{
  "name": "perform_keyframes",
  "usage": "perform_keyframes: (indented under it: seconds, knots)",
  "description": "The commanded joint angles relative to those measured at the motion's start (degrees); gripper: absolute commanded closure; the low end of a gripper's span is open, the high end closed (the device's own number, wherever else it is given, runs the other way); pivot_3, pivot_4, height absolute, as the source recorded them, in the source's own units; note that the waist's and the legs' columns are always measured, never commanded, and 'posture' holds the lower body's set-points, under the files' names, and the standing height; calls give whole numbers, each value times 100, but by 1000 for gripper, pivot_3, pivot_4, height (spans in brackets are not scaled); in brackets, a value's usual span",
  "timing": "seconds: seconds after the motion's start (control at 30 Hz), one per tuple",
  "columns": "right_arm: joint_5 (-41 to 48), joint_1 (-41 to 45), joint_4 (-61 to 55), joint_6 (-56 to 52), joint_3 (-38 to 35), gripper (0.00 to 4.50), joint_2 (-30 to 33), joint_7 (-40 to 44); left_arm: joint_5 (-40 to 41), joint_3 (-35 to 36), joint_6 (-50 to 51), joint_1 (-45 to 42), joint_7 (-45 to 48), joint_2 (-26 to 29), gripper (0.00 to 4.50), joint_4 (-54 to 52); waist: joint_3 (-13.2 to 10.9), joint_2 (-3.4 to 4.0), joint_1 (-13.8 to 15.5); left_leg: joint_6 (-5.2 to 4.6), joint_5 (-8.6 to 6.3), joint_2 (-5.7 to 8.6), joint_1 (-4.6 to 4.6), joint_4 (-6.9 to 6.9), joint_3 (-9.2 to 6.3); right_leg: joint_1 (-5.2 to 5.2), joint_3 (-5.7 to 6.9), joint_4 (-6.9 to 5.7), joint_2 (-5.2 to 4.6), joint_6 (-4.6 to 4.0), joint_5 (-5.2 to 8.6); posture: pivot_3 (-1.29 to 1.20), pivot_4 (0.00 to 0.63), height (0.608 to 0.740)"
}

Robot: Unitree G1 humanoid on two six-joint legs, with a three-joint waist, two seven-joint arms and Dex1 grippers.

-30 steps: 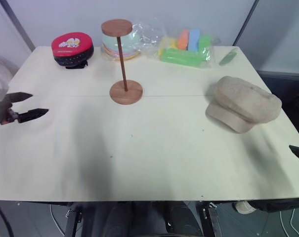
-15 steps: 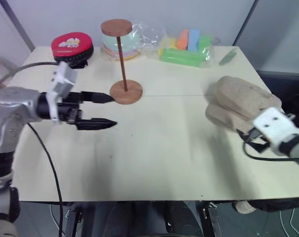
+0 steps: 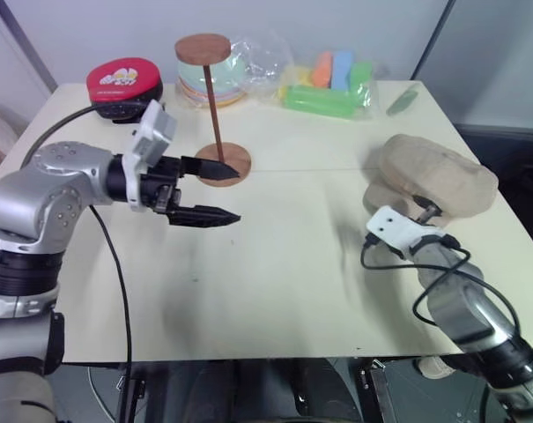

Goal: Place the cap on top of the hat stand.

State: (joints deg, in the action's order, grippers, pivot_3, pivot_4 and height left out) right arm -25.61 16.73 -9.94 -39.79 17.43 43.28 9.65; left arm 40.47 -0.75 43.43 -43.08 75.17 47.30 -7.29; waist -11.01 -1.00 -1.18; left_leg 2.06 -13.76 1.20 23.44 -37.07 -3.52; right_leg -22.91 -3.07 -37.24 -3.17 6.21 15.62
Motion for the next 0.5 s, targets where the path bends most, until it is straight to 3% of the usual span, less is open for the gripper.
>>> perform_keyframes:
  seconds: [0.03,0.2,0.23,0.3,0.5]
  knots:
    - [-320,272,693,388,58,0,-160,-198,5,114,-43,-159,-4,36,63,-35,0,0,1,0,0,-1,0,0,0,0,0,0,0,0,0,0,150,740]
    - [-484,482,1372,877,47,0,-393,-255,21,174,-19,-178,-86,49,63,-35,5,-9,1,0,0,0,-1,-3,-2,4,0,0,-1,1,-1,0,150,740]
    - [-500,511,1491,953,24,253,-417,-262,24,184,-16,-172,-101,56,18,-41,7,-12,0,0,0,0,-4,-3,-2,8,0,0,-1,1,-1,0,150,740]
    - [-463,522,1623,1108,-72,914,-478,-232,33,205,-9,-162,-121,77,0,-59,7,-12,-3,0,0,0,-9,-3,-2,12,0,-1,0,0,-1,0,150,740]
    - [-481,365,1581,1295,-279,4076,-474,-123,69,291,31,-117,-265,112,0,-130,7,-11,6,0,0,-1,-8,-3,-4,11,0,-4,-2,1,-1,0,150,740]
